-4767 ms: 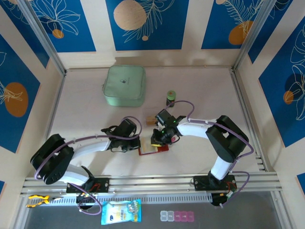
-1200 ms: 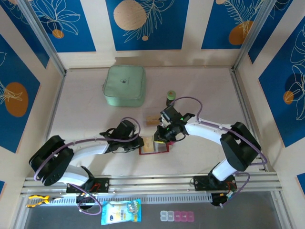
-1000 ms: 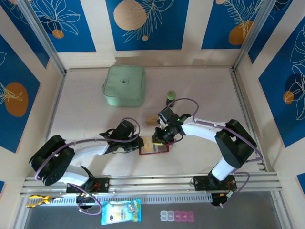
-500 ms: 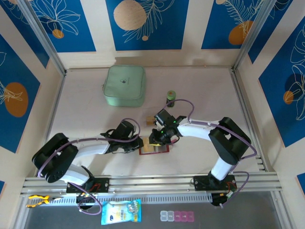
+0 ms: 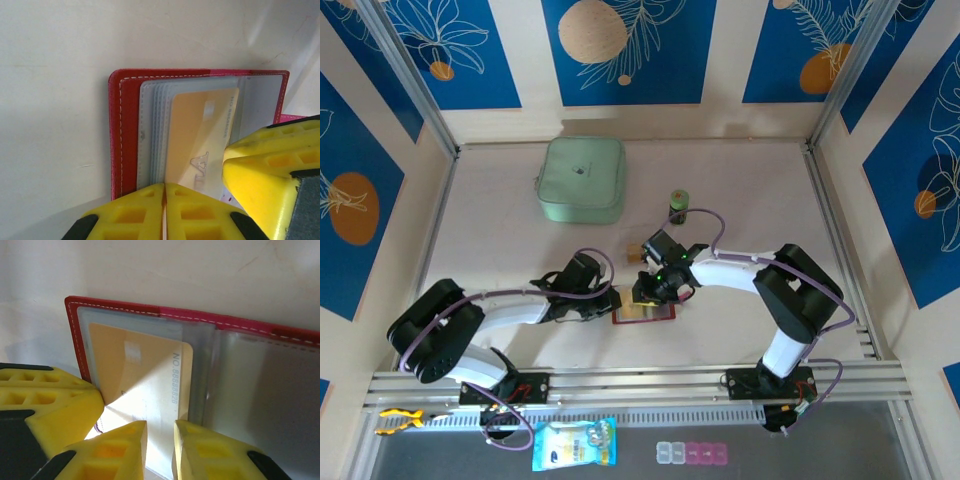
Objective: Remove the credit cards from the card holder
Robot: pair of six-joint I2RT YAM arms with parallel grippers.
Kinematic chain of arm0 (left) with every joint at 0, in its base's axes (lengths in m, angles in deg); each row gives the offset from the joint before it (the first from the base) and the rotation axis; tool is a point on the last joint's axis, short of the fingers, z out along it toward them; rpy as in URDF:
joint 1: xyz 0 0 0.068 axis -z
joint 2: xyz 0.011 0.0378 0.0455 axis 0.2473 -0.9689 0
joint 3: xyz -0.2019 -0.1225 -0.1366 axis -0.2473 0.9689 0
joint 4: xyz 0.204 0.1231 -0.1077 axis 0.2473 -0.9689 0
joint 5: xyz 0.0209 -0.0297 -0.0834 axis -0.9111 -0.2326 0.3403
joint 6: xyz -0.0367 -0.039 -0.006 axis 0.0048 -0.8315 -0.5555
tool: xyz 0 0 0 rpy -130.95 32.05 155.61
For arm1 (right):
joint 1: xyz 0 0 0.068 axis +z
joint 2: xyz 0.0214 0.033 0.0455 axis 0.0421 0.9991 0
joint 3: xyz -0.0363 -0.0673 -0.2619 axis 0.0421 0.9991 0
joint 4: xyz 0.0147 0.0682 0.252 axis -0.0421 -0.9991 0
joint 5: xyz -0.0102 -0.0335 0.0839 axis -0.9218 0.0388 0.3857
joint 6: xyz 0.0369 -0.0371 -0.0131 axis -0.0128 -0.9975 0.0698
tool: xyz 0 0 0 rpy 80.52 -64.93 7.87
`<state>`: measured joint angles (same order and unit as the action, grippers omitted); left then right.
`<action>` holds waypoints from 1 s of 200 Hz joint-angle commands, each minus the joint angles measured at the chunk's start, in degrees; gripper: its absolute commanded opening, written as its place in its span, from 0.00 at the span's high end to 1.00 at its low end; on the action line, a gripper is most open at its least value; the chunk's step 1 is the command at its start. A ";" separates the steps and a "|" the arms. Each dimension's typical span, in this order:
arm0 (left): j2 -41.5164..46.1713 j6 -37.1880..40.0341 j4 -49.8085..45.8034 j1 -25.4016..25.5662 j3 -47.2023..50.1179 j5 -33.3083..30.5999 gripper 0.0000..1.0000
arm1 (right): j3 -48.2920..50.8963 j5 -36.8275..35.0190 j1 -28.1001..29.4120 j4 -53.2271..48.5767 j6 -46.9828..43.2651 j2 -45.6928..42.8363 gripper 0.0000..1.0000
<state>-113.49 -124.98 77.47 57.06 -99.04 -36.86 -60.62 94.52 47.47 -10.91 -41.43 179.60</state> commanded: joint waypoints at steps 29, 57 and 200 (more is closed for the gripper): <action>0.77 0.60 -3.31 -0.89 0.74 -0.21 0.90 | 0.29 -3.28 0.46 -2.34 -0.03 0.44 0.74; 0.61 0.51 -3.14 -0.95 0.81 -0.19 0.90 | 0.30 -4.26 0.38 -3.15 -0.05 -0.31 0.72; 2.22 1.20 -5.72 -0.99 -1.69 -0.58 0.90 | -0.94 -5.24 0.25 -5.92 -1.28 -2.20 0.72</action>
<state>-112.53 -124.80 74.17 56.69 -99.15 -36.90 -60.62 90.09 47.69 -14.06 -41.69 178.84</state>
